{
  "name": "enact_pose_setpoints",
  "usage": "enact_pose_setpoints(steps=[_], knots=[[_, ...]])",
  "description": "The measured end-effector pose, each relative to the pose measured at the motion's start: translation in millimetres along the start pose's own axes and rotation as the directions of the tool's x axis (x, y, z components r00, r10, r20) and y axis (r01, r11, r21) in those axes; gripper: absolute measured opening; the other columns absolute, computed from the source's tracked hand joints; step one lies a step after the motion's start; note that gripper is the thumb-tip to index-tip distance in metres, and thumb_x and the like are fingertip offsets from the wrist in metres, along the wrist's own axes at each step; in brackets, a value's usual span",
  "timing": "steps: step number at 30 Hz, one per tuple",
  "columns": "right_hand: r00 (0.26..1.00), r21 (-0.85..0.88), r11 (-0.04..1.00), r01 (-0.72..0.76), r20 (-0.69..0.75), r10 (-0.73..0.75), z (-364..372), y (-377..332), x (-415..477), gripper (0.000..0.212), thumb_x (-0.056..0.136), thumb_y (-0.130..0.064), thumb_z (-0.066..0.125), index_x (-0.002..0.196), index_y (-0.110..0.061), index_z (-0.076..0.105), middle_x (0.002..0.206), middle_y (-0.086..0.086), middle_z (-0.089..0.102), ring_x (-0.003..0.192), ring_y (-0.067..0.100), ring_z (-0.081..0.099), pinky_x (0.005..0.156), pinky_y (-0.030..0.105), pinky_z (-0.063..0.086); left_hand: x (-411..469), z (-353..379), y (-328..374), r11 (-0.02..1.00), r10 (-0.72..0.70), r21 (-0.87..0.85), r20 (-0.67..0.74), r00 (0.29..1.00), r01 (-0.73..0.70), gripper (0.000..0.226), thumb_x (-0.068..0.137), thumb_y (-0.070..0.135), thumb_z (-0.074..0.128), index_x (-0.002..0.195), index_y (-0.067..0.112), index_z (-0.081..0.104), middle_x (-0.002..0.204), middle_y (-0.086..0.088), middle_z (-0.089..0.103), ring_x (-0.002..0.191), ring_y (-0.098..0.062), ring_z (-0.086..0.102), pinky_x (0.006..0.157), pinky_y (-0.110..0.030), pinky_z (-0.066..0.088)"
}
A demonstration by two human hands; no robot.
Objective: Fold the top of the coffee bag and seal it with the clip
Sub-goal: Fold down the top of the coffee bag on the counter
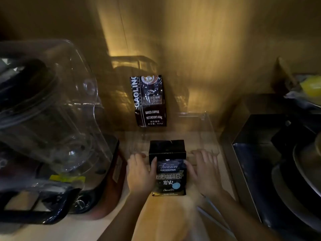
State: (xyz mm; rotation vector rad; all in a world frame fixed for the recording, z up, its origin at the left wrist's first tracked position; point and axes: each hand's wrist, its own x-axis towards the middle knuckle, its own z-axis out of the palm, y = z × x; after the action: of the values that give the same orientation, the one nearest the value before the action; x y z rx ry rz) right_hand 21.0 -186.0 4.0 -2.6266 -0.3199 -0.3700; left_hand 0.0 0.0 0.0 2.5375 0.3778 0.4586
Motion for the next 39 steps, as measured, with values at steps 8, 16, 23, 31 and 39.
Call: enact_pose_setpoints(steps=[8,16,23,31,39], knots=[[0.959,0.210,0.958,-0.195,0.247,0.140,14.6,3.9,-2.7,0.031,0.089,-0.033,0.050,0.113,-0.015,0.047,0.104,0.005,0.065,0.093,0.022,0.059,0.071,0.029,0.042,2.7,11.0,-16.4,0.935,-0.190,-0.250,0.247,0.950,0.252,0.040,0.082,0.041,0.059,0.112,0.018,0.047,0.123,-0.010,0.045,0.119,-0.028,0.037,0.099,-0.050,0.039],[0.808,0.700,0.406,-0.588,0.528,0.261,13.7,-7.4,0.3,0.033,0.086,-0.006,0.054,0.119,-0.009,0.049,0.103,0.016,0.062,0.094,0.027,0.061,0.076,0.043,0.054,-2.8,4.3,-18.1,0.591,-0.146,-0.676,0.447,0.882,0.440,0.012,0.082,0.007,0.061,0.089,0.013,0.054,0.098,-0.004,0.063,0.097,-0.023,0.058,0.081,-0.038,0.052],[0.824,0.744,0.355,-0.566,0.504,0.258,5.4,-2.4,1.8,0.007,0.081,-0.001,0.057,0.081,0.003,0.062,0.075,0.012,0.064,0.068,0.021,0.059,0.057,0.025,0.047,-9.6,1.4,-25.5,0.442,-0.067,-0.773,0.477,0.876,0.455,0.022,0.075,-0.010,0.060,0.078,0.012,0.059,0.085,-0.004,0.069,0.078,-0.010,0.067,0.060,-0.019,0.054],[0.869,0.792,0.360,-0.493,0.427,0.250,6.1,4.0,1.4,0.027,0.070,0.007,0.066,0.056,-0.016,0.066,0.098,-0.002,0.055,0.094,0.012,0.054,0.076,0.026,0.045,-8.3,-3.4,-23.0,0.412,-0.018,-0.790,0.491,0.871,0.454,0.023,0.072,-0.012,0.062,0.076,0.009,0.057,0.082,-0.004,0.068,0.075,-0.010,0.067,0.062,-0.020,0.056],[0.835,0.781,0.296,-0.550,0.509,0.208,2.8,3.6,-3.3,0.005,0.072,-0.001,0.067,0.076,-0.004,0.068,0.076,0.003,0.072,0.074,0.019,0.066,0.066,0.029,0.054,-8.6,-8.2,-8.6,0.373,-0.018,-0.787,0.523,0.852,0.491,0.015,0.070,0.005,0.068,0.085,0.010,0.065,0.079,0.002,0.076,0.079,-0.014,0.069,0.060,-0.019,0.055]])
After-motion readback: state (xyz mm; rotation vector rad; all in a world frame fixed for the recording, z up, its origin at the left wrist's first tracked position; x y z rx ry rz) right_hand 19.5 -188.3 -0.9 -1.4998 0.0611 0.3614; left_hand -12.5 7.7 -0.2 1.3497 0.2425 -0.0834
